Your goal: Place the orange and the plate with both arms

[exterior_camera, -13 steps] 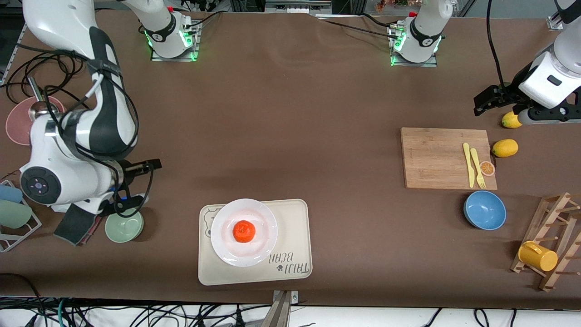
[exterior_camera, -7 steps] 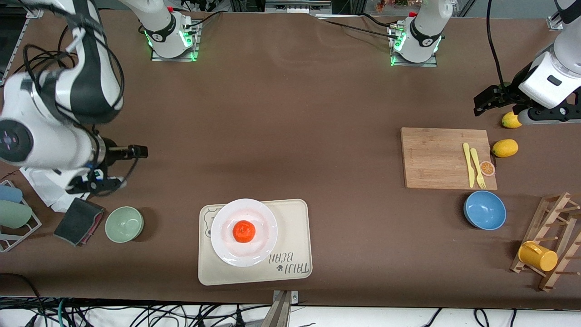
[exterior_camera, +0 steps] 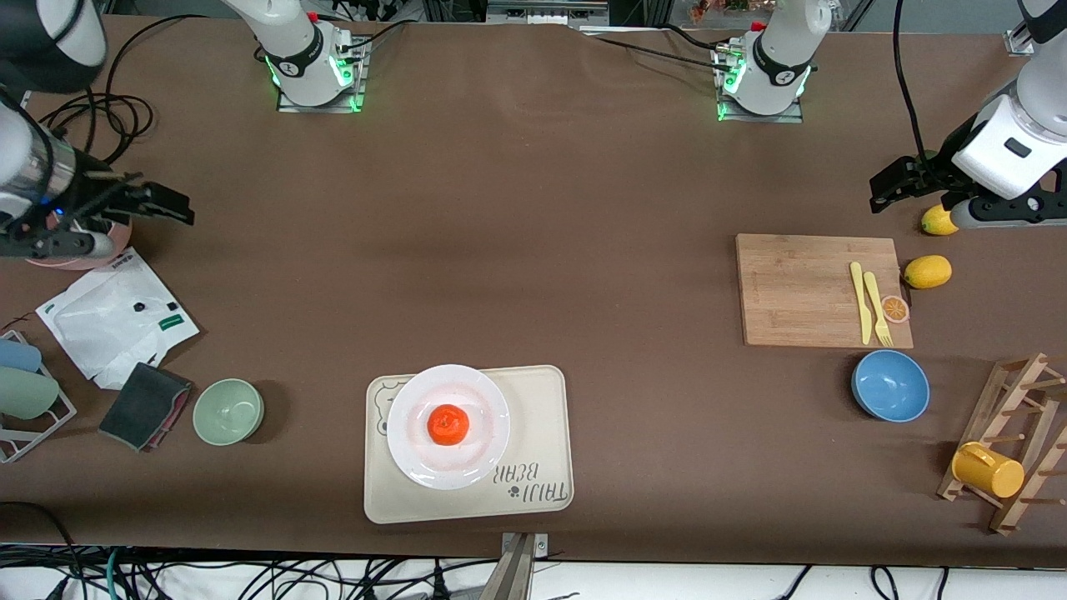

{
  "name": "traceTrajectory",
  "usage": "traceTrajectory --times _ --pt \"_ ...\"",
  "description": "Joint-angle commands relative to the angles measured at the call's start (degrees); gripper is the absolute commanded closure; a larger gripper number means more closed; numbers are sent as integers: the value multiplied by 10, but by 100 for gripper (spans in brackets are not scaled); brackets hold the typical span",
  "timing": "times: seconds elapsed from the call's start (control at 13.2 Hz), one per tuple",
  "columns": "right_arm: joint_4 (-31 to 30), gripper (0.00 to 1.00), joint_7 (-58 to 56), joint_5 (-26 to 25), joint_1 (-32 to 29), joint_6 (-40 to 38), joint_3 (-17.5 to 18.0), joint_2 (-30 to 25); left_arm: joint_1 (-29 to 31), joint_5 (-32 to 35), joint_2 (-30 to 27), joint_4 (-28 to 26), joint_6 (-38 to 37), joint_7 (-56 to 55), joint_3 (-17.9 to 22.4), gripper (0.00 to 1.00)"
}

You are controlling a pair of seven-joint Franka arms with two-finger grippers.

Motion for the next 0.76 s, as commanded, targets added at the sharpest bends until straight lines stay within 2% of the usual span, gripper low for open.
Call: traceTrajectory --times 0.0,0.68 --pt "24 0 10 -8 -13 -15 12 3 -1 -12 6 16 -12 14 1 0" --pt "40 0 18 -14 -13 -20 4 6 -1 -13 6 16 -12 13 1 0"
